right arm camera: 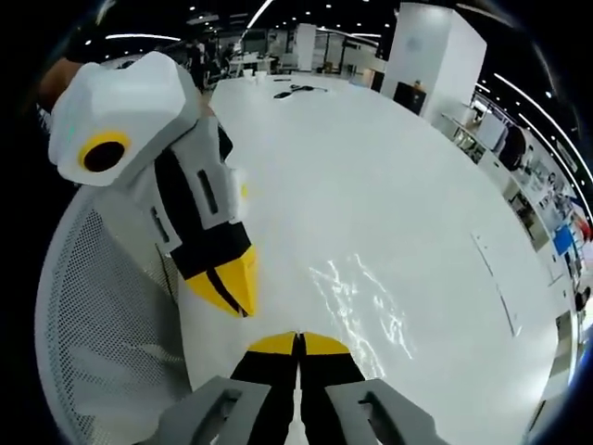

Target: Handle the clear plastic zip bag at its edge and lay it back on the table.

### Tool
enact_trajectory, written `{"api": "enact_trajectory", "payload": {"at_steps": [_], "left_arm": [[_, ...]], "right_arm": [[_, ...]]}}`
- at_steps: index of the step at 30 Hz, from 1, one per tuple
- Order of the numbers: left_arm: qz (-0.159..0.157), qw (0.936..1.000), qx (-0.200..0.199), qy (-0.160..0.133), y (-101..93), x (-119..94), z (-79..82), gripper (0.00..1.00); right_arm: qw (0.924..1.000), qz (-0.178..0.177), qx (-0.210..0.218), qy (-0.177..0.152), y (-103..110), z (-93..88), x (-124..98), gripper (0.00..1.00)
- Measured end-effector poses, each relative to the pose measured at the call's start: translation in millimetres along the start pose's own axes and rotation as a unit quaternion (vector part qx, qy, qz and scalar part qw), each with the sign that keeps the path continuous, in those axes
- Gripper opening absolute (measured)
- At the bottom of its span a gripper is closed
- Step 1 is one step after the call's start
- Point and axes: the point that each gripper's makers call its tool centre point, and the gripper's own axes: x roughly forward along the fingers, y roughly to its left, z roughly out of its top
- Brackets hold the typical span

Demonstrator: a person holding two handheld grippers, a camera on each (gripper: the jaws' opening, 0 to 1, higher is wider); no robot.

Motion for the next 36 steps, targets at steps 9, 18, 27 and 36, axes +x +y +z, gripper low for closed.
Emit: {"api": "enact_trajectory", "payload": {"at_steps": [9,18,27,36], "left_arm": [[-0.002,1.0000,0.003,0.004,-1.3,1.7,1.5,0.00],[-0.001,1.0000,0.002,0.008,1.4,-0.3,-1.1,0.00],[0.009,0.9999,-0.003,0.008,9.7,-3.6,0.8,0.00],[0.019,0.9998,-0.004,0.010,17.5,-5.4,4.0,0.00]], "right_arm": [[0.9993,-0.029,-0.017,-0.016,-10.3,5.1,-7.7,0.00],[0.9966,-0.057,-0.045,-0.039,-14.9,15.4,-12.8,0.00],[0.9916,-0.092,-0.067,-0.061,-24.5,26.7,-18.0,0.00],[0.9852,-0.126,-0.081,-0.083,-33.6,39.1,-30.7,0.00]]}}
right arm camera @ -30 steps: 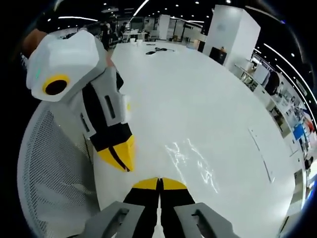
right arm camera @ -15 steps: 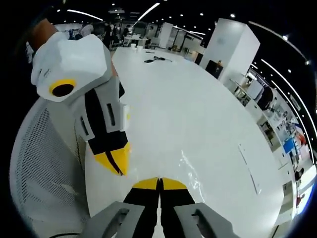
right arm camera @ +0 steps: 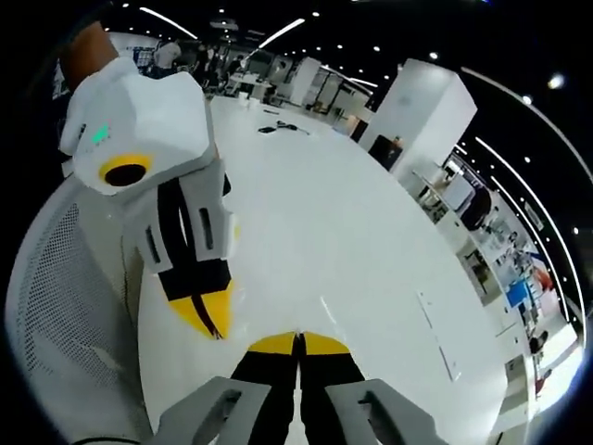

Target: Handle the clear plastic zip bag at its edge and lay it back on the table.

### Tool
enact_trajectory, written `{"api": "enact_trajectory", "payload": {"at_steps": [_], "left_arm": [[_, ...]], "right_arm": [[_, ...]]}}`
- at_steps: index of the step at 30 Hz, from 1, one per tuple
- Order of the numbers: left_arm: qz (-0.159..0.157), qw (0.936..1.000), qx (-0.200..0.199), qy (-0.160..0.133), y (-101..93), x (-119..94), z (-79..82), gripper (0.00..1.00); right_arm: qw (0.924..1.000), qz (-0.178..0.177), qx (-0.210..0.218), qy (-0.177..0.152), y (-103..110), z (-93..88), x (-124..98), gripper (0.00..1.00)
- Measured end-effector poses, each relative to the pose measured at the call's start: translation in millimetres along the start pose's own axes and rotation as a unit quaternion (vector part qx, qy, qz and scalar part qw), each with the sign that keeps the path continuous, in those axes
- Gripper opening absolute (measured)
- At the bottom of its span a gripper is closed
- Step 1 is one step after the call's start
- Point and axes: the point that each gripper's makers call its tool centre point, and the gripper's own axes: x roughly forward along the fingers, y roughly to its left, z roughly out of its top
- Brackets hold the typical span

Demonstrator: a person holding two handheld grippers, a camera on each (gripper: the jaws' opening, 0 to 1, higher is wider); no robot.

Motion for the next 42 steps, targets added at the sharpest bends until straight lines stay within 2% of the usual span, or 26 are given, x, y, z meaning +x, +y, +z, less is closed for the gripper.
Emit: {"api": "enact_trajectory", "payload": {"at_steps": [8,16,24,32,35,42], "left_arm": [[0.010,0.9999,-0.006,0.002,6.1,-1.3,3.7,0.00],[0.010,0.9995,-0.022,0.019,6.7,1.9,-1.0,0.00],[0.007,0.9995,-0.021,0.023,5.7,6.3,-3.2,0.00],[0.018,0.9982,-0.037,0.044,13.9,8.1,-16.8,0.01],[0.014,0.9979,-0.044,0.045,13.8,8.8,-19.4,0.01],[0.013,0.9975,-0.046,0.051,13.9,11.4,-24.4,0.03]], "right_arm": [[0.9996,-0.025,-0.008,-0.013,-7.2,5.0,-5.2,0.00],[0.9988,-0.040,-0.012,-0.025,-10.9,10.1,-6.5,0.00],[0.9983,-0.043,-0.030,-0.025,-10.2,5.9,-0.5,0.00],[0.9981,-0.046,-0.035,-0.020,-7.8,-0.4,7.0,0.00],[0.9971,-0.049,-0.054,-0.022,-6.2,-0.7,9.6,0.00],[0.9970,-0.044,-0.063,-0.010,-3.1,-7.7,16.8,0.00]]}}
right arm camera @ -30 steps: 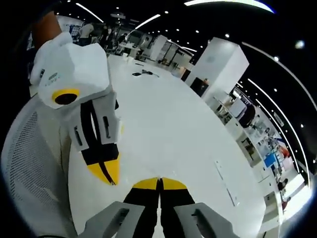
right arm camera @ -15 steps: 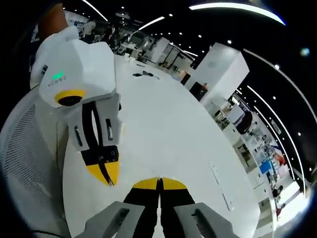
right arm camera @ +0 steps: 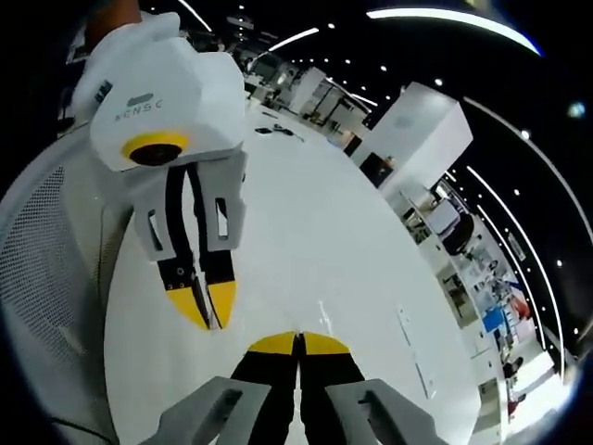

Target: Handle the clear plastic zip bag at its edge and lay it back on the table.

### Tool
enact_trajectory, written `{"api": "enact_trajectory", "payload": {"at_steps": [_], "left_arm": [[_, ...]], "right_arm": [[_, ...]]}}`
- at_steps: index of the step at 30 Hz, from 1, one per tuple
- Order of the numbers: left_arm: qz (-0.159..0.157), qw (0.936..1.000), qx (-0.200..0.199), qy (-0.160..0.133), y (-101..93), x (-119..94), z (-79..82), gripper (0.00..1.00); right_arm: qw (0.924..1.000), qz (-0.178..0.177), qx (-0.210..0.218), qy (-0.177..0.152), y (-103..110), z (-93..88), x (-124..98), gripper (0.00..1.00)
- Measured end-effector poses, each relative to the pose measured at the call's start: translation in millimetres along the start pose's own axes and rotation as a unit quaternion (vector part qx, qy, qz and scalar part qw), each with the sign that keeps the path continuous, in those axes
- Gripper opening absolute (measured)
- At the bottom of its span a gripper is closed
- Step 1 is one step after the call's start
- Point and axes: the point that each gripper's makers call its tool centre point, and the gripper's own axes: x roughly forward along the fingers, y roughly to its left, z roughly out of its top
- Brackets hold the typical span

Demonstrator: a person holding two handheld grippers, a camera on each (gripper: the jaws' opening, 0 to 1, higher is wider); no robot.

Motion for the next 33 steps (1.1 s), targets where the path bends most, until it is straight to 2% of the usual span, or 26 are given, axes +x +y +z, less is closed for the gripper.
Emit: {"api": "enact_trajectory", "payload": {"at_steps": [8,14,20,25,33], "left_arm": [[0.004,0.9997,-0.024,-0.010,3.7,-2.5,-0.3,0.09],[0.001,0.9984,-0.048,-0.029,3.4,-9.5,2.0,0.14],[0.012,0.9973,-0.062,-0.036,7.1,-18.1,-1.9,0.15],[0.034,0.9957,-0.071,-0.047,11.0,-27.7,-7.1,0.14],[0.055,0.9928,-0.098,-0.042,14.5,-39.4,-26.5,0.16]], "right_arm": [[0.9997,0.013,0.000,0.022,7.8,-13.9,9.2,0.00],[0.9991,0.021,-0.001,0.036,11.8,-23.6,17.0,0.00],[0.9986,0.028,0.002,0.045,14.5,-29.3,17.6,0.00],[0.9977,0.036,0.001,0.058,16.6,-33.9,20.6,0.00],[0.9967,0.042,-0.018,0.068,17.4,-42.1,29.3,0.00]]}}
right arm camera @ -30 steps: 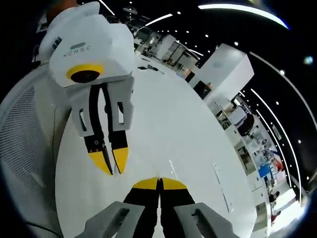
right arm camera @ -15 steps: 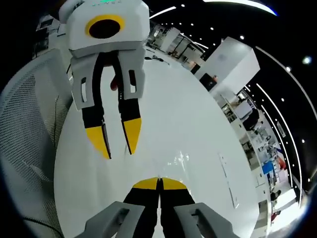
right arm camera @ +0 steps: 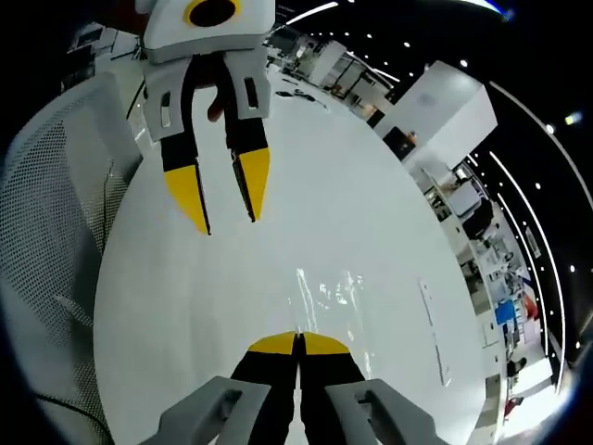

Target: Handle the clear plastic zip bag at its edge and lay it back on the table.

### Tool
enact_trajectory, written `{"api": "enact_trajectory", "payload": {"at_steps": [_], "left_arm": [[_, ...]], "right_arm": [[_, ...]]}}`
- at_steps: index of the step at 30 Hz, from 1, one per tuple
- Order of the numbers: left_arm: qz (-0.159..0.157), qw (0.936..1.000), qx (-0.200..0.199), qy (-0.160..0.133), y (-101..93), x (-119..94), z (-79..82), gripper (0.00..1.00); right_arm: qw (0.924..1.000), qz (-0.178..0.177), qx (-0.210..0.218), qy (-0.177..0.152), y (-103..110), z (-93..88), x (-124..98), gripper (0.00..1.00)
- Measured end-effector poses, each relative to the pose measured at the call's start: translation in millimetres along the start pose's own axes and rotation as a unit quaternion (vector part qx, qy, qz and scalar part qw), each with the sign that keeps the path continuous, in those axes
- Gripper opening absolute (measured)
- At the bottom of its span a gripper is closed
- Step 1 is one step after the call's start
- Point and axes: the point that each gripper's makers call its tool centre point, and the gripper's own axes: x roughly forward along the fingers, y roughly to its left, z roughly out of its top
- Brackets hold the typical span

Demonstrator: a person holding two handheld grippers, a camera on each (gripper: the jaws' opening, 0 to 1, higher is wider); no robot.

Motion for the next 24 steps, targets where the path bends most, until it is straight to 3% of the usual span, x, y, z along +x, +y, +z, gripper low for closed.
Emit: {"api": "enact_trajectory", "payload": {"at_steps": [8,12,24], "left_arm": [[0.013,0.9996,-0.025,0.004,-1.0,-9.7,-14.0,0.16],[0.011,0.9994,-0.030,0.011,-6.3,-8.4,-19.4,0.17],[0.010,0.9992,-0.038,0.011,-6.7,-7.0,-20.1,0.17]], "right_arm": [[0.9997,-0.001,-0.021,0.013,-2.5,-8.3,6.3,0.00],[0.9998,-0.002,-0.005,0.019,-5.8,-13.0,8.5,0.00],[0.9992,-0.002,-0.018,0.036,-5.4,-28.1,17.0,0.00]]}}
